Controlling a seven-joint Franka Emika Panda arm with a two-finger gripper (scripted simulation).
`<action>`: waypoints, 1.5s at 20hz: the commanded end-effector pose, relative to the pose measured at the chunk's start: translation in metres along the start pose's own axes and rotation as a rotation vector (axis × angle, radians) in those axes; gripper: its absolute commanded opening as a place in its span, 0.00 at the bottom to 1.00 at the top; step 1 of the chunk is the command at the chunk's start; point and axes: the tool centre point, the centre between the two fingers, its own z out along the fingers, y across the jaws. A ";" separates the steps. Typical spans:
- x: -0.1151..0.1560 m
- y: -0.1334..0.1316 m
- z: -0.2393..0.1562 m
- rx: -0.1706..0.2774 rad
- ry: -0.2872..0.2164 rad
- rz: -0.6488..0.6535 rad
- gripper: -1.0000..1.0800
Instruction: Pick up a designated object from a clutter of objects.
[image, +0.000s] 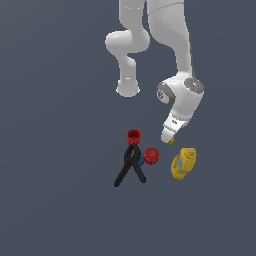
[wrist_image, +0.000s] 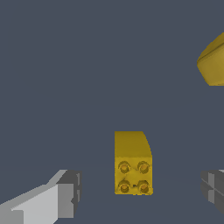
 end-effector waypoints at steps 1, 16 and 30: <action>-0.001 0.000 0.008 0.000 -0.001 -0.001 0.96; -0.001 -0.001 0.045 0.000 0.000 -0.004 0.00; -0.003 0.002 0.036 0.000 0.000 -0.004 0.00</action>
